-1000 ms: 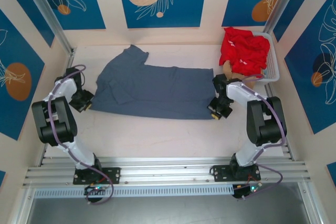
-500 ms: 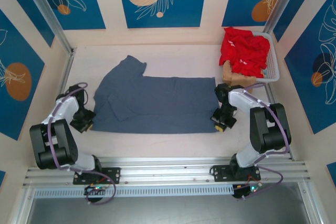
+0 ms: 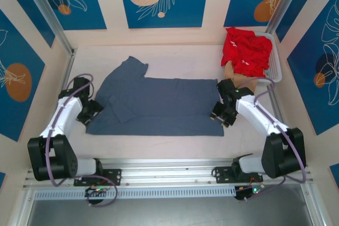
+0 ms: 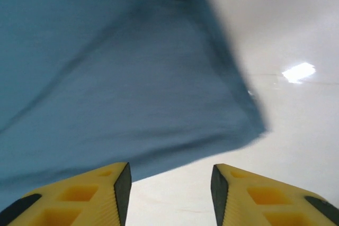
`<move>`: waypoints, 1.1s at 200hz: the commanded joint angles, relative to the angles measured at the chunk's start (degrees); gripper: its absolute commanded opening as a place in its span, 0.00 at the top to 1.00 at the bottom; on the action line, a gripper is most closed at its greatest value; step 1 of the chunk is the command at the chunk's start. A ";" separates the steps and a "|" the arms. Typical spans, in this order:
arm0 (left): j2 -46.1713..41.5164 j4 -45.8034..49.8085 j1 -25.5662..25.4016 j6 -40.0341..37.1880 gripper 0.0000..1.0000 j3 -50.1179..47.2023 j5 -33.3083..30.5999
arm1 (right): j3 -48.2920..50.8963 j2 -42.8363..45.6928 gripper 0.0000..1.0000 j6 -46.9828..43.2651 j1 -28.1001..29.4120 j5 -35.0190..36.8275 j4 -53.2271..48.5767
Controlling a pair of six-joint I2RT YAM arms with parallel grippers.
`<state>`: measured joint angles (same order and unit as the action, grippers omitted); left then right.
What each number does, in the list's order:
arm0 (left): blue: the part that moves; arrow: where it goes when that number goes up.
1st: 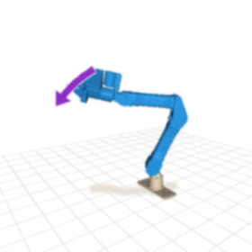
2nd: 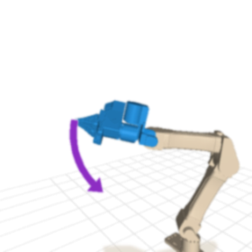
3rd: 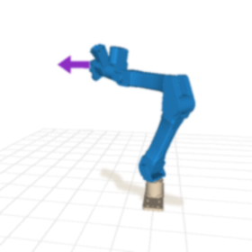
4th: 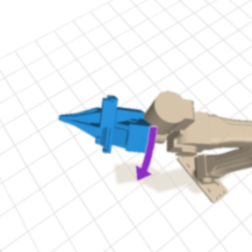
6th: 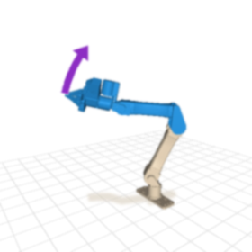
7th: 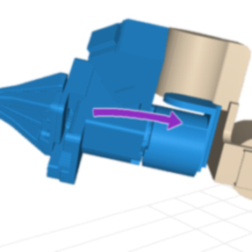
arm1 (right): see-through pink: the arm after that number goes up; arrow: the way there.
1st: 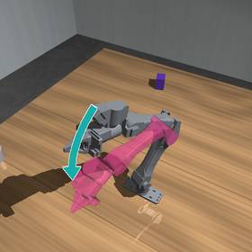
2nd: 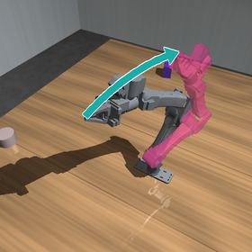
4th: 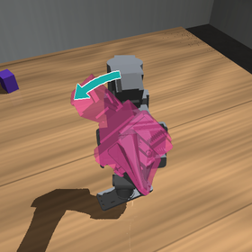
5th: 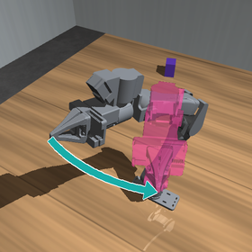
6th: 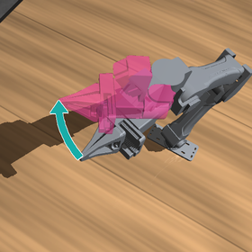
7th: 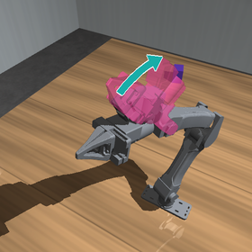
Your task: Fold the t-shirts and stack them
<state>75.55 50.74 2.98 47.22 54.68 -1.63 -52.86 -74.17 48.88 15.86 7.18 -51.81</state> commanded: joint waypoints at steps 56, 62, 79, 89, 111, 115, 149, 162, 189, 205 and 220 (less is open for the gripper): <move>9.38 -11.99 -10.78 7.39 0.45 -4.21 12.82 | -0.14 0.13 0.50 -5.49 4.53 -20.76 20.59; 10.25 -12.15 -11.01 7.45 0.46 -4.15 12.95 | -0.22 0.08 0.50 -5.23 4.53 -20.78 20.69; 12.67 -11.98 -11.71 7.36 0.49 -3.61 12.67 | -0.61 -0.40 0.50 -4.70 4.53 -20.71 20.74; 13.61 -12.55 -11.96 7.49 0.51 -3.69 12.53 | -0.99 -0.79 0.50 -4.68 4.51 -21.02 20.87; 15.45 -13.86 -12.44 7.76 0.59 -3.45 12.62 | -1.71 -1.28 0.50 -4.38 4.53 -21.27 21.06; 15.75 -14.02 -12.53 7.81 0.62 -3.29 12.54 | -1.87 -1.35 0.50 -4.33 4.53 -21.24 21.05; 17.39 -13.80 -13.05 7.61 0.86 -1.02 12.20 | -2.66 -1.90 0.51 -4.34 4.14 -21.22 20.20; 17.51 -12.99 -13.29 7.32 0.95 0.08 11.36 | -2.94 -2.08 0.53 -4.33 3.75 -21.09 19.80; 17.79 -10.42 -14.63 5.69 1.00 4.35 9.47 | -3.43 -2.12 0.54 -4.36 3.09 -20.98 19.29; 19.49 -8.26 -15.85 4.13 1.00 8.17 8.52 | -3.72 -2.37 0.55 -4.33 2.80 -20.98 19.20; 22.18 -6.05 -17.20 2.07 1.00 12.11 7.81 | -4.17 -3.05 0.56 -4.16 2.36 -21.29 18.81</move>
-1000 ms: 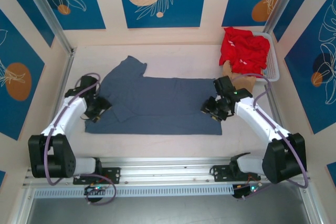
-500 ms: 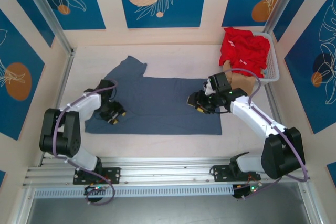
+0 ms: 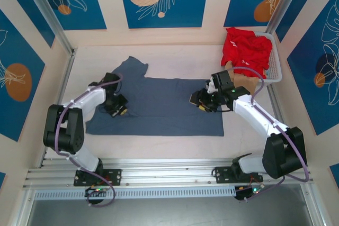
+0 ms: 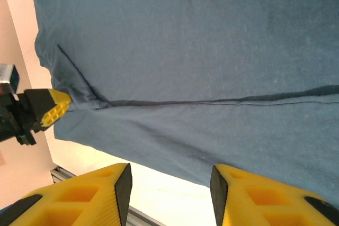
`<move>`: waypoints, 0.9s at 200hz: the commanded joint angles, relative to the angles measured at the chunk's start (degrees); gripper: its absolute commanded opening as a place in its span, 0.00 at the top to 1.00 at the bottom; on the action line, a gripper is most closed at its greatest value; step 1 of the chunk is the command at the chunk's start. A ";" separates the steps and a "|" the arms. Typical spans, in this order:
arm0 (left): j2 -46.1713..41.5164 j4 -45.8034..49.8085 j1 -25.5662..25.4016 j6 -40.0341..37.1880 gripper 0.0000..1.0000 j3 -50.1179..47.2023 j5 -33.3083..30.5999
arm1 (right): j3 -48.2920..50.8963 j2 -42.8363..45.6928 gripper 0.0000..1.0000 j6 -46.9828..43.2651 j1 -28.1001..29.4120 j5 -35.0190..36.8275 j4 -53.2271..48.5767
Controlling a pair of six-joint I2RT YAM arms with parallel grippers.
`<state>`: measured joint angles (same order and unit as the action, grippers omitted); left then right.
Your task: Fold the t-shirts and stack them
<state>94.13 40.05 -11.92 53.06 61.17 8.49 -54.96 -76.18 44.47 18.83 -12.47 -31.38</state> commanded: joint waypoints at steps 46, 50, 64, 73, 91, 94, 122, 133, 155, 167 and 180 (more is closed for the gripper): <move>15.31 13.26 -6.89 -11.92 1.00 20.95 -7.00 | -3.22 -1.71 0.57 0.09 -1.38 -2.45 -2.02; 16.20 13.77 -7.34 -12.62 1.00 22.09 -7.66 | -3.22 -1.77 0.57 0.04 -1.42 -2.49 -2.15; 18.98 14.97 -8.57 -14.68 1.00 26.21 -8.87 | -3.31 -1.78 0.58 -0.11 -1.75 -2.56 -2.52; 20.58 15.84 -9.28 -15.83 1.00 28.57 -9.31 | -3.22 -1.76 0.58 -0.22 -1.85 -2.66 -2.70; 23.57 17.70 -10.46 -17.81 1.00 31.96 -9.85 | -2.83 -1.69 0.58 -0.27 -2.09 -3.00 -2.97; 24.02 18.03 -10.53 -18.05 1.00 32.37 -9.97 | -2.75 -1.61 0.58 -0.27 -2.11 -3.00 -2.95; 25.58 19.46 -11.69 -21.18 0.65 34.72 -11.60 | -2.44 -1.69 0.58 -0.27 -2.30 -3.44 -3.43; 24.85 20.21 -12.13 -21.83 0.47 35.65 -14.01 | -2.26 -1.63 0.58 -0.26 -2.31 -3.54 -3.51; 20.95 20.57 -12.34 -21.56 0.39 36.27 -18.43 | -1.79 -1.52 0.58 -0.33 -2.39 -3.05 -3.53; 18.49 21.35 -12.34 -20.54 0.39 36.11 -20.64 | -1.39 -1.61 0.58 -0.27 -2.38 -2.70 -3.39; 15.93 20.80 -12.02 -19.32 0.44 34.30 -20.31 | -1.04 -1.77 0.58 -0.11 -2.48 -2.40 -3.21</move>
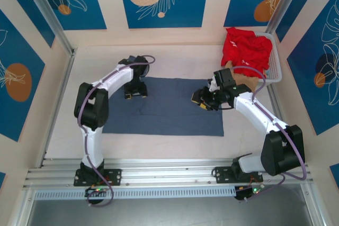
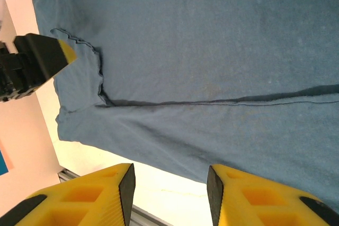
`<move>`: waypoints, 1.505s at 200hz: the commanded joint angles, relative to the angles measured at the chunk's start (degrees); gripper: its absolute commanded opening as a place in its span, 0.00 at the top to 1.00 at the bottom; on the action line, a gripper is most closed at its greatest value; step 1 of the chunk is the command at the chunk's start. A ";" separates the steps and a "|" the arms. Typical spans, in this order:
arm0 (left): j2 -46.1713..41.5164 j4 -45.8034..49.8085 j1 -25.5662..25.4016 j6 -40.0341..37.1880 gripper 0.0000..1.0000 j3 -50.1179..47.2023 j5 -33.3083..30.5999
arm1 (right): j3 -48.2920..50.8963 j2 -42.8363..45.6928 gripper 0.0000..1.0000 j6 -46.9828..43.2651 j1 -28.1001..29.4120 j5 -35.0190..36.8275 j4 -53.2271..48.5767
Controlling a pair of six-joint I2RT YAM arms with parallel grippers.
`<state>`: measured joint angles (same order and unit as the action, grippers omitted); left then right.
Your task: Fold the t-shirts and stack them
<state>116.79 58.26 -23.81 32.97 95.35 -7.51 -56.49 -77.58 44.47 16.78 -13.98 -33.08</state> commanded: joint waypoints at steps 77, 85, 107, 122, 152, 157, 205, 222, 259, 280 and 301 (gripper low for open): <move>-21.44 -7.72 18.76 10.14 0.62 -27.10 12.78 | 4.66 0.32 0.63 1.75 -1.29 6.26 -3.96; -20.56 -8.69 19.96 10.22 0.63 -27.48 13.87 | 4.81 -0.89 0.65 2.62 -1.74 7.71 -5.90; -16.34 -10.66 21.08 12.72 0.65 -26.57 14.80 | 4.68 -5.64 0.68 3.39 -1.89 8.62 -8.05; -13.93 -12.13 21.33 16.32 0.66 -26.36 14.19 | 3.98 -8.70 0.68 3.69 -0.99 9.93 -7.92; -12.07 -10.64 22.38 22.76 0.67 -28.20 9.18 | -0.11 -15.90 0.68 4.24 -0.35 11.97 -9.68; -12.26 -10.04 22.68 23.36 0.67 -28.83 8.22 | -0.82 -17.30 0.68 4.50 -0.14 12.35 -10.89; -17.35 -9.05 27.12 22.15 0.67 -36.26 4.53 | -5.76 -26.86 0.69 5.95 5.64 13.51 -17.43; -18.63 -8.50 29.07 21.32 0.67 -37.71 3.87 | -6.23 -28.51 0.69 6.91 8.07 12.39 -18.27; -21.17 -6.64 32.34 19.21 0.67 -39.89 2.51 | -8.60 -30.58 0.69 7.95 11.58 9.83 -21.05; -22.35 -7.30 33.83 18.24 0.67 -40.99 3.02 | -9.80 -30.63 0.68 7.89 12.30 9.34 -21.25; -22.79 -6.05 33.97 17.24 0.65 -38.09 2.83 | -11.95 -29.20 0.68 7.91 12.40 12.25 -22.96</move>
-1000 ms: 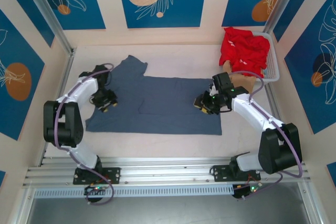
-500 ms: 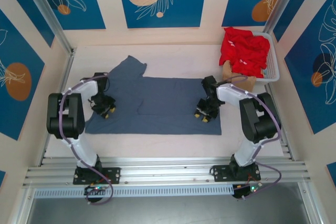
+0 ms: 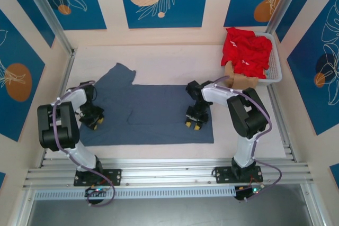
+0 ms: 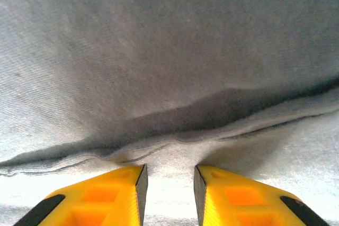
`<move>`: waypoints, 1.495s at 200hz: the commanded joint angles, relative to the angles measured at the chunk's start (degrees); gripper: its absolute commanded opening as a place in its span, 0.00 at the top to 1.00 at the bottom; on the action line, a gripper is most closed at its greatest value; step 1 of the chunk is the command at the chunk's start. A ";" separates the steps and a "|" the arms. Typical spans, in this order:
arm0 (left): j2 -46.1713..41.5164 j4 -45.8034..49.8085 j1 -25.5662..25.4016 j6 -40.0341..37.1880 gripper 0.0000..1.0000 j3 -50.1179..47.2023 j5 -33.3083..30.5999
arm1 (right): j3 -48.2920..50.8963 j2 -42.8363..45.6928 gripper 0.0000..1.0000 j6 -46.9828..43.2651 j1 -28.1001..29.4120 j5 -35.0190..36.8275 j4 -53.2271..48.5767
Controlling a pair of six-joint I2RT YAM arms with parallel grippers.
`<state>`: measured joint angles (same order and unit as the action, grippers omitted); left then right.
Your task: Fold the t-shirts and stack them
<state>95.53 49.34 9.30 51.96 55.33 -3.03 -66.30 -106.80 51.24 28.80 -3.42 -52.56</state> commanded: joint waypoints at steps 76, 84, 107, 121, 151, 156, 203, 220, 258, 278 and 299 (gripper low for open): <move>13.27 1.85 -8.00 -10.47 0.46 37.49 1.84 | -12.18 4.28 0.57 -9.23 -8.85 9.31 6.50; 15.97 1.05 -8.48 -11.17 0.47 41.25 1.37 | -13.86 2.91 0.57 -10.77 -9.95 9.22 7.82; 23.40 -3.76 -8.90 -13.18 0.48 49.09 2.31 | -18.73 -1.04 0.58 -14.14 -12.46 7.34 10.12; 27.73 -6.01 -8.85 -13.84 0.48 53.77 2.97 | -20.94 -2.77 0.59 -15.30 -13.57 6.32 11.50; 37.18 -7.02 -8.86 -13.78 0.47 64.89 3.03 | -24.35 -5.35 0.59 -17.48 -14.55 4.79 13.70; 38.60 -6.98 -8.86 -13.55 0.47 67.03 3.03 | -24.86 -5.70 0.59 -17.66 -14.60 4.60 13.77; 49.61 -5.40 -8.78 -3.40 0.49 80.49 4.79 | -25.75 -6.82 0.60 -16.80 -14.85 4.30 12.92; 51.55 -5.39 -8.77 2.61 0.51 81.38 6.02 | -24.83 -6.32 0.60 -16.37 -14.98 4.32 13.09; 53.43 -10.09 -8.94 12.74 0.53 81.38 7.96 | -24.07 -5.91 0.61 -16.26 -15.03 3.71 13.27; 54.27 -12.34 -9.17 16.44 0.53 82.31 8.17 | -23.52 -5.79 0.61 -16.26 -14.93 3.44 13.33; 54.80 -12.14 -9.30 18.61 0.53 82.92 8.04 | -22.29 -5.65 0.61 -16.13 -14.98 3.19 13.53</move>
<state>149.23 39.22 0.23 64.53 135.61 3.95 -90.52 -113.10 35.29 14.00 1.45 -38.79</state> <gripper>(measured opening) 0.471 0.391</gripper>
